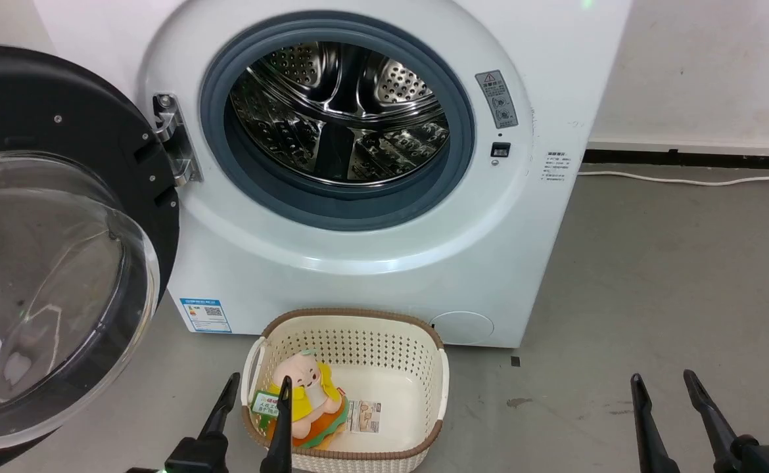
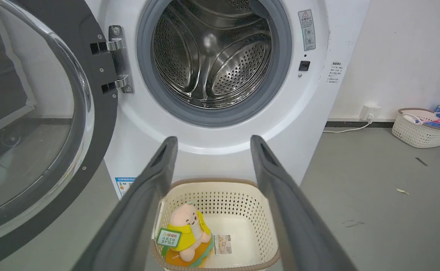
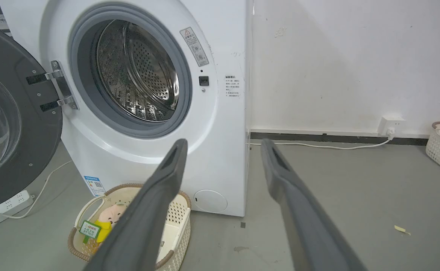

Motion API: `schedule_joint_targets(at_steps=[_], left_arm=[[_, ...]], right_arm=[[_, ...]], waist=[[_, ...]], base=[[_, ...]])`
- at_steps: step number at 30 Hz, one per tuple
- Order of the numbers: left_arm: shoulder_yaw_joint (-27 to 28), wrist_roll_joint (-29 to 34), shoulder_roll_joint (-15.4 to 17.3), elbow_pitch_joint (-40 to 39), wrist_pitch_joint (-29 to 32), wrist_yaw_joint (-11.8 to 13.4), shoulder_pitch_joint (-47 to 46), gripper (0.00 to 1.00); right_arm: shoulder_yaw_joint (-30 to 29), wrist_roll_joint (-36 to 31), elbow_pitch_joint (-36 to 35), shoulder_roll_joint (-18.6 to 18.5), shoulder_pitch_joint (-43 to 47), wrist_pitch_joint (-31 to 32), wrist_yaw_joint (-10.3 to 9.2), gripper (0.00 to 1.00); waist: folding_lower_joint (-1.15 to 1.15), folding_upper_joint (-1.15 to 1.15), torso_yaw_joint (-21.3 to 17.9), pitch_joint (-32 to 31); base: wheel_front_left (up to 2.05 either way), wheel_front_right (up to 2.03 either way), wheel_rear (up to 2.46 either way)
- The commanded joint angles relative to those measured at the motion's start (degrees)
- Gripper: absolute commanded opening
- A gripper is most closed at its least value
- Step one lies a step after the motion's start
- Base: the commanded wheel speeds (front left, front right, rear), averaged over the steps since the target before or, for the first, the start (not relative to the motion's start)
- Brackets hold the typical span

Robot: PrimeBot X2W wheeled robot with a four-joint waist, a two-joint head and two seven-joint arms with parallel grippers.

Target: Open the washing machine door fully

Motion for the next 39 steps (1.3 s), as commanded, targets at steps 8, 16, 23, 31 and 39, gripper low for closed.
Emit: schedule_joint_targets(at_steps=[8, 16, 23, 31, 39], left_arm=[[-0.01, -0.14, -0.34, 0.02, 0.05, -0.89, 0.00, 0.00], [0.69, 0.47, -0.60, -0.23, 0.88, -1.12, -0.29, 0.00], [1.60, 1.25, -0.93, -0.55, 1.93, -1.41, -0.66, 0.00], [2.40, 1.94, -1.23, -0.83, 2.87, -1.68, -0.99, 0.00], [3.21, 2.63, -1.52, -1.12, 3.80, -1.94, -1.33, 0.00]], right_arm=[[0.08, 0.08, 0.00, -0.01, -0.02, 0.04, -0.01, 0.00], [0.24, -0.32, 0.09, 0.00, -0.59, 0.81, -0.01, 0.00], [0.45, -0.82, 0.20, 0.02, -1.33, 1.80, 0.00, 0.00], [0.63, -1.27, 0.30, 0.04, -1.98, 2.67, 0.00, 0.00], [0.81, -1.72, 0.40, 0.05, -2.63, 3.55, 0.00, 0.00]], waist=[[0.00, 0.00, 0.01, 0.00], [0.00, 0.00, -0.29, 0.10], [0.00, 0.00, -0.68, 0.24], [0.00, 0.00, -1.03, 0.35], [0.00, 0.00, -1.38, 0.47]], base=[[0.00, 0.00, 0.00], [0.00, 0.00, 0.00], [0.00, 0.00, 0.00], [0.00, 0.00, 0.00], [0.00, 0.00, 0.00]])
